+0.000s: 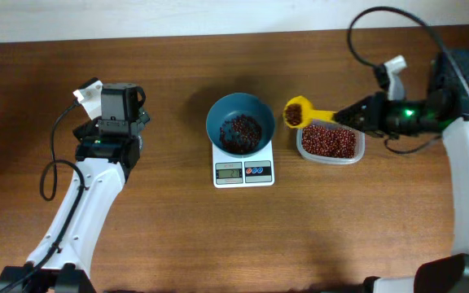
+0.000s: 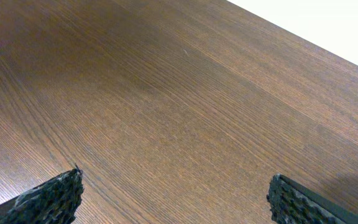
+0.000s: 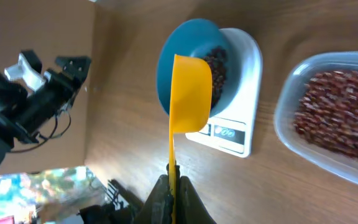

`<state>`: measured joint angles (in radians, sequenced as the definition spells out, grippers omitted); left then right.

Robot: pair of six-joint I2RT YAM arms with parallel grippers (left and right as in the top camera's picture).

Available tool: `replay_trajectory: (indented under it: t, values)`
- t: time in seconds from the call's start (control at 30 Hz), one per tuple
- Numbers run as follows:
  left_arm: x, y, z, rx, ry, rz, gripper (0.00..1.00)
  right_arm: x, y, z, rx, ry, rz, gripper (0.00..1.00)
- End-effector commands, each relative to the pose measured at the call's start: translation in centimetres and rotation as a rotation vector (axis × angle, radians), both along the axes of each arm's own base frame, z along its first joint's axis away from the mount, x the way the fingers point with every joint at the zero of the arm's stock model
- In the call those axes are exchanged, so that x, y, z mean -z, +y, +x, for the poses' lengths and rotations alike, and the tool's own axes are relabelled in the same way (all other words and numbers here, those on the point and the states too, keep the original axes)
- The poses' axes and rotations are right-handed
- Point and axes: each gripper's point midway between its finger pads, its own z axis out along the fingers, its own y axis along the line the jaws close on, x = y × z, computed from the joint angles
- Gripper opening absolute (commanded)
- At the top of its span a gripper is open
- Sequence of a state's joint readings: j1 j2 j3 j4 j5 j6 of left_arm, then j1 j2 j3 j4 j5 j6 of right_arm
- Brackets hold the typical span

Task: Scoop item into bowl and weigh 50g on scale
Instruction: 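Carry the filled scoop with the right gripper over the teal bowl, then tip the scoop to pour the beans into the bowl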

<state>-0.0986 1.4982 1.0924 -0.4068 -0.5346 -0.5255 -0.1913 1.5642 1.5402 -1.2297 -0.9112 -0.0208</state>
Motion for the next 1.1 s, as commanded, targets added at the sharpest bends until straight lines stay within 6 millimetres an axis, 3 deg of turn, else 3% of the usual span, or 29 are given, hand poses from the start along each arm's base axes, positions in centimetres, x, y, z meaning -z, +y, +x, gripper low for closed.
replay_trajectory:
  t: [0.0, 0.33, 0.67, 0.8, 1.07]
  values:
    - [0.0, 0.2, 0.3, -0.014, -0.006, -0.005, 0.99, -1.8, 2.4, 0.1, -0.053, -0.061, 0.016, 0.04]
    - [0.0, 0.2, 0.3, -0.013, -0.006, -0.005, 0.99, -1.4, 6.4, 2.6, -0.103, -0.181, -0.103, 0.04]
    - [0.0, 0.2, 0.3, -0.014, -0.007, -0.005, 0.99, 0.1, 6.5, 4.1, -0.113, -0.183, -0.111, 0.04]
    - [0.0, 0.2, 0.3, -0.013, -0.006, -0.005, 0.99, 1.2, 6.0, 4.8, -0.101, -0.204, -0.210, 0.04]
    - [0.0, 0.2, 0.3, -0.014, -0.006, -0.005, 0.99, 2.7, 7.4, 4.7, -0.144, -0.246, -0.391, 0.04]
